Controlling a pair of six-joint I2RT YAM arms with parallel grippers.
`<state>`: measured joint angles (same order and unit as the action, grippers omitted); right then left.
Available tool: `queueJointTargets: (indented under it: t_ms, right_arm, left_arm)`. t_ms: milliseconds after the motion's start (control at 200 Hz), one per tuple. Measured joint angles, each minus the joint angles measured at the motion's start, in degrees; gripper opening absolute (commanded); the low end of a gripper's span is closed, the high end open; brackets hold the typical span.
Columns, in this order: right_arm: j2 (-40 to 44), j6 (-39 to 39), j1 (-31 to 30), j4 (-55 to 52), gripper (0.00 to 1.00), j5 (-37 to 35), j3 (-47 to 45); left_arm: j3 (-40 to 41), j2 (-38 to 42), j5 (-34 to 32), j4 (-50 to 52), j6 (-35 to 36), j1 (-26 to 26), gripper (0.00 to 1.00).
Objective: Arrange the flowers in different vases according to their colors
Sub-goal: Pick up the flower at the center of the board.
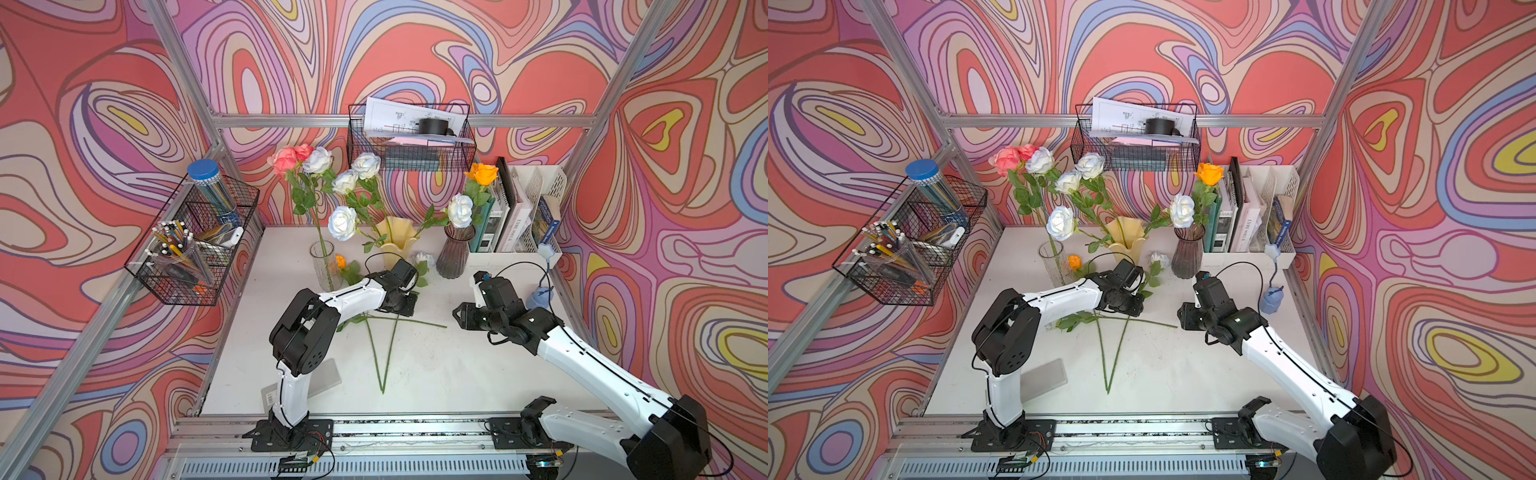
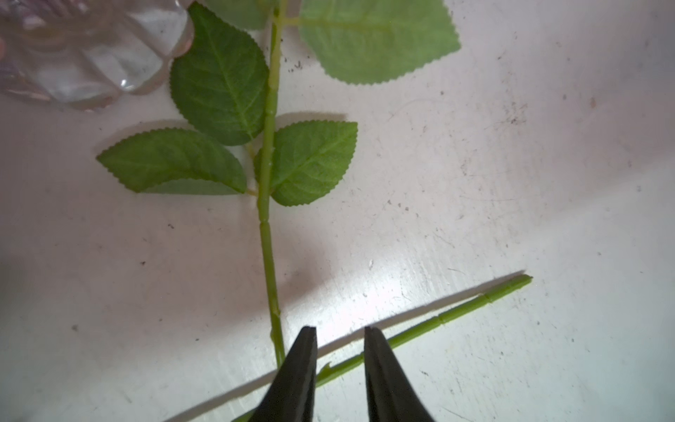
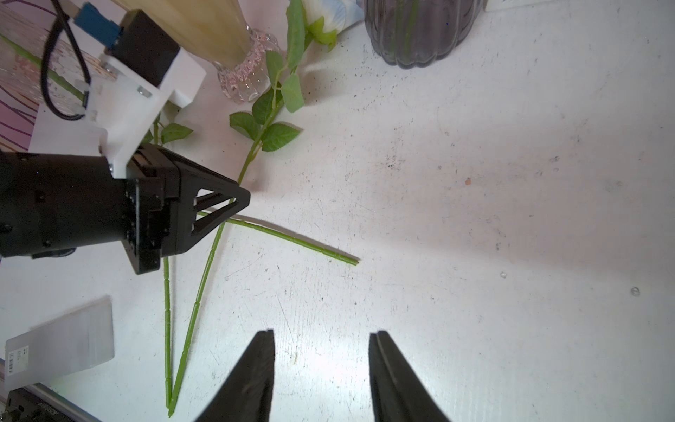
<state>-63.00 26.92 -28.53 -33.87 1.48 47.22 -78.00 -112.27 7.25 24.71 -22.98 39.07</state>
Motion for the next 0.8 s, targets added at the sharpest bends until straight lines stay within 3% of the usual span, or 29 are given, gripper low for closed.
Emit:
queueJointTargets:
  t_ms: [391, 556, 796]
  right_arm:
    - [-0.66, -0.94, 0.02, 3.04, 0.47, 2.38, -1.68]
    - [-0.87, -1.18, 0.02, 3.74, 0.47, 2.86, -1.92]
    - [-1.55, -1.36, 0.02, 4.85, 0.47, 3.67, -1.92]
  left_arm:
    - [-0.22, -0.13, -5.86, 4.22, 0.11, 0.00, 0.39]
    - [-3.72, -4.22, -6.25, 4.96, 0.63, 0.00, 0.37]
    - [-7.30, -7.65, -6.82, 5.35, 1.81, 0.07, 0.14]
